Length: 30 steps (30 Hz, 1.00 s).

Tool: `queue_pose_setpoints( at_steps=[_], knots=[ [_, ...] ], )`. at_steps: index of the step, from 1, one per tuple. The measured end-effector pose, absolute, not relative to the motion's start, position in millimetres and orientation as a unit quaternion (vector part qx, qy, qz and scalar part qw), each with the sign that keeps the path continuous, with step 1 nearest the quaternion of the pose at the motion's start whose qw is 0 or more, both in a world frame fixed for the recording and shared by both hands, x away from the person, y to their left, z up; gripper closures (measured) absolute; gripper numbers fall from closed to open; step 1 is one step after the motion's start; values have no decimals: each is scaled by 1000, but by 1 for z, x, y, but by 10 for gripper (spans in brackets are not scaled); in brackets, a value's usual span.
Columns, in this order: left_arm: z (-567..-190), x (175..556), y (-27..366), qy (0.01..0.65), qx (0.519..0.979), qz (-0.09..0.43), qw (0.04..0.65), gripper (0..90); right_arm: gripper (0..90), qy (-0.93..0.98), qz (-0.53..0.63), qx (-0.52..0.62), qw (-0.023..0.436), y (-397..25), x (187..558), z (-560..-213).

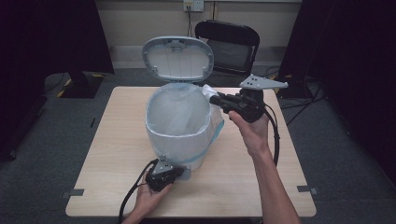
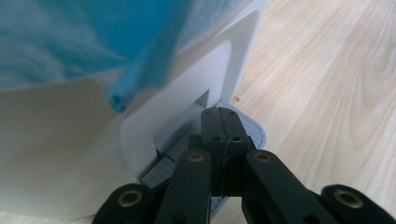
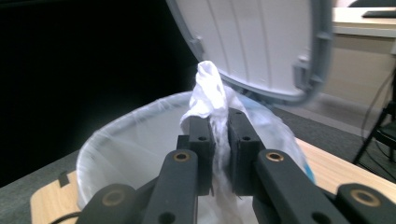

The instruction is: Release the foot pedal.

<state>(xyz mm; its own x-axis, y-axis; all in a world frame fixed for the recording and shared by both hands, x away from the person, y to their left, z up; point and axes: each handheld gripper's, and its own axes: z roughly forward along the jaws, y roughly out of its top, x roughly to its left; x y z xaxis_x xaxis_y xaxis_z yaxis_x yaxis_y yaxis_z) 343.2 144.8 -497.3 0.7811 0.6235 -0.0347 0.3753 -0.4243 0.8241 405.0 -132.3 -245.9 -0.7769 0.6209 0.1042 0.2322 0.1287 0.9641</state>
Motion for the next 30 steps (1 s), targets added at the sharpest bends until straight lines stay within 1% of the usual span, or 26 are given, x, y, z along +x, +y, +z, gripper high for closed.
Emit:
queue_pose_setpoints(
  at_steps=[2,13,18,21,23,24,25,27,28,29,30],
  knots=[
    [-497,343,145,300,832,139,445,900,824,738,595,279,153,-122,408,-242],
    [-498,343,144,302,830,140,448,900,823,758,590,249,126,-80,416,-240],
    [-498,343,144,302,830,140,448,900,808,768,582,239,119,-68,420,-239],
    [-498,343,144,302,830,140,448,900,764,766,581,246,124,-63,423,-239],
    [-498,343,144,302,830,140,448,900,698,769,574,252,124,-60,427,-242],
    [-498,343,145,302,830,140,448,900,698,769,574,252,124,-60,427,-242],
    [-497,343,145,301,830,140,448,900,603,773,565,258,129,-59,429,-244],
    [-497,343,145,301,830,140,448,900,593,777,559,260,129,-57,430,-245],
    [-498,343,145,301,830,138,449,900,572,780,556,256,130,-57,431,-246],
    [-498,343,145,301,830,138,449,900,499,779,555,260,128,-55,433,-247],
    [-498,343,145,301,830,138,449,900,499,779,555,260,128,-55,433,-247]
  ],
)
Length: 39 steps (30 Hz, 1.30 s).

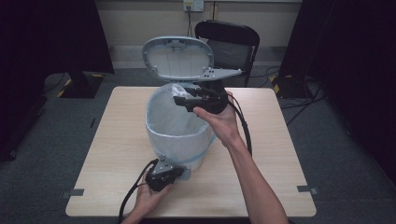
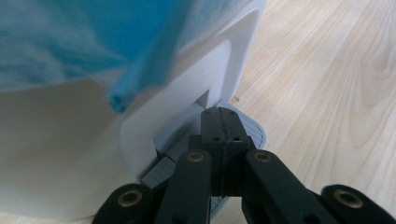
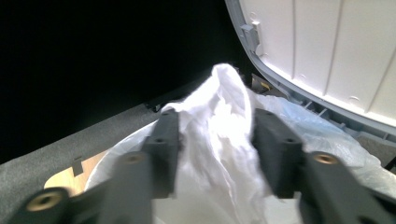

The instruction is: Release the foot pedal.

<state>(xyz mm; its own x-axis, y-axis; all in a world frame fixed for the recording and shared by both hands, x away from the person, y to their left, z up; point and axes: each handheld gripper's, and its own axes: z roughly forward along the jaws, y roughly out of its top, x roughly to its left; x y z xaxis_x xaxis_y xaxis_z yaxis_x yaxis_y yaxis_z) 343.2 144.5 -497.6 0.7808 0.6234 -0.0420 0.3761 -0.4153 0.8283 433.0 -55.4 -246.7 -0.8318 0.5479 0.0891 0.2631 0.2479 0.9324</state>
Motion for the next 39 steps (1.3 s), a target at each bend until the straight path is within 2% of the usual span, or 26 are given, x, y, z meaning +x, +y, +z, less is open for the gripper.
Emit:
queue_pose_setpoints(
  at_steps=[2,10,16,21,26,27,31,39],
  knots=[
    [-497,343,145,301,830,140,448,900,408,780,552,265,130,-53,434,-247],
    [-497,343,145,300,830,140,448,900,306,781,548,268,131,-51,436,-248],
    [-497,343,145,301,830,140,448,900,351,783,545,267,135,-52,435,-248],
    [-497,343,145,301,830,140,448,900,303,779,542,277,149,-63,433,-248],
    [-497,343,145,297,833,143,445,900,304,765,550,294,162,-86,431,-250],
    [-497,343,145,297,833,144,444,900,332,757,548,307,178,-95,430,-249],
    [-497,343,144,297,834,144,443,900,343,751,538,324,203,-115,429,-249],
    [-497,340,142,298,833,155,439,900,351,729,543,355,220,-153,425,-256]
  ],
)
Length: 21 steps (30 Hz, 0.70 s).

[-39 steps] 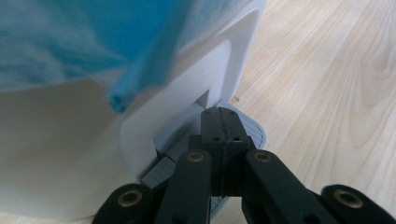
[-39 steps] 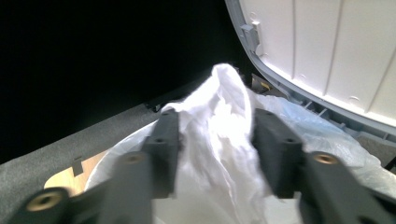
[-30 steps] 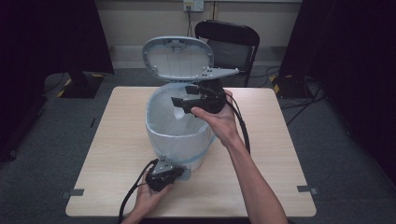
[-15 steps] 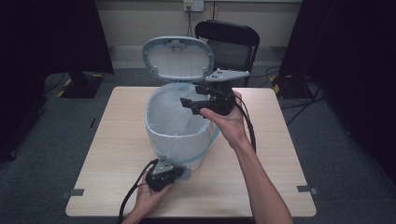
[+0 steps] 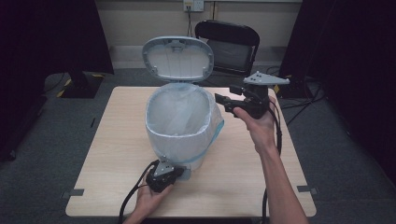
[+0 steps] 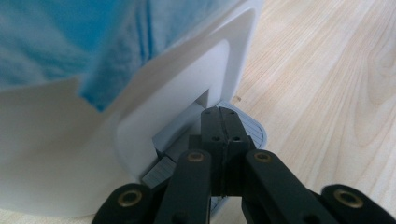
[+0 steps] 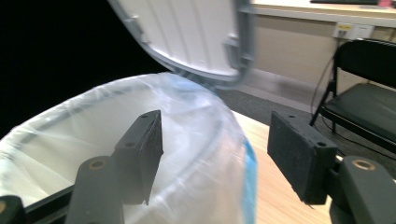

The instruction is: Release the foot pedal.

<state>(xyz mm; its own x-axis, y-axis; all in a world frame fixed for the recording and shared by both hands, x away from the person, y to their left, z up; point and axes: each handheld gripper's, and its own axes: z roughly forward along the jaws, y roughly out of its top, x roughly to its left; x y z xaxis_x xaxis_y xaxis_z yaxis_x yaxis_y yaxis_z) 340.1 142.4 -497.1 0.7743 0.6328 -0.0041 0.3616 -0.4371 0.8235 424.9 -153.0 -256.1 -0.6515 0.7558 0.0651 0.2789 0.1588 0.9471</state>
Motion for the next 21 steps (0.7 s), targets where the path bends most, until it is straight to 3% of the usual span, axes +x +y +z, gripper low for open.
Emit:
queue_pose_setpoints(
  at_steps=[11,21],
  knots=[
    [-497,341,143,309,829,143,443,900,344,714,521,396,248,-190,417,-279],
    [-497,343,145,316,826,130,447,900,244,712,490,437,247,-213,410,-321]
  ],
)
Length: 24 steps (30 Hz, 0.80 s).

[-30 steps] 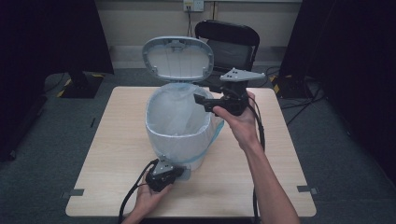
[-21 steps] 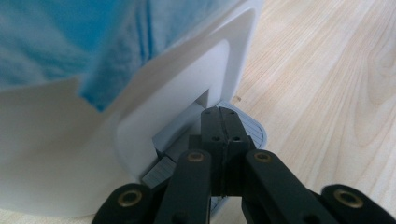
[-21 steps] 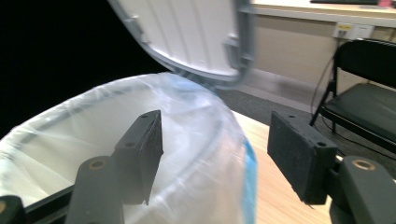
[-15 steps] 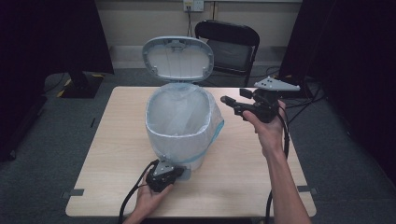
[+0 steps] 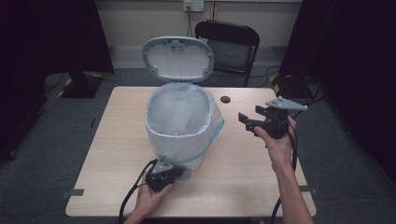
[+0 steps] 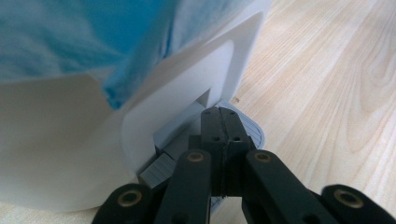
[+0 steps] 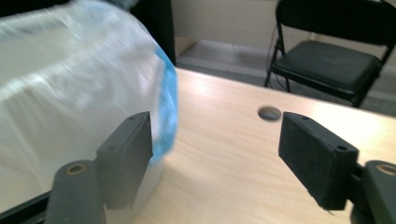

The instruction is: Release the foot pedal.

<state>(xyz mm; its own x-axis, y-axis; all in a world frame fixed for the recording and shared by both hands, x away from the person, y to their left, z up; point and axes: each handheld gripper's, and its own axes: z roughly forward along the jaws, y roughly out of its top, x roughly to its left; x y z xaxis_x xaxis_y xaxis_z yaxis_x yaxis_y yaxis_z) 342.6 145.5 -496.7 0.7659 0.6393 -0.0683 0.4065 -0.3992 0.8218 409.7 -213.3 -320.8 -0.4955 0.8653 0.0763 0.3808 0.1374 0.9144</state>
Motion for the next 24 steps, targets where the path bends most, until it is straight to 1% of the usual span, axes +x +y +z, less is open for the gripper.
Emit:
queue_pose_setpoints(
  at_steps=[3,4,5,6,16,18,19,20,21,22,24],
  knots=[
    [-496,343,146,316,826,129,448,900,246,724,470,453,226,-221,407,-342],
    [-496,343,146,314,827,128,449,900,246,724,470,453,226,-221,407,-342],
    [-496,343,147,313,827,125,450,900,226,727,458,462,219,-223,408,-354],
    [-496,343,147,313,827,125,450,900,226,727,458,462,219,-223,408,-354],
    [-492,344,150,319,820,115,461,900,182,728,419,512,181,-239,402,-419],
    [-492,343,150,319,820,113,461,887,175,729,406,521,179,-242,398,-439],
    [-491,343,150,318,821,108,462,859,171,734,397,522,178,-243,397,-446],
    [-491,343,150,318,821,108,462,847,171,734,397,522,178,-243,397,-446],
    [-491,341,148,315,823,110,460,847,167,740,377,526,183,-244,394,-460],
    [-491,341,148,315,823,110,460,847,167,740,377,526,183,-244,394,-460],
    [-490,341,148,314,824,113,459,846,166,744,359,533,185,-246,391,-473]
  ],
)
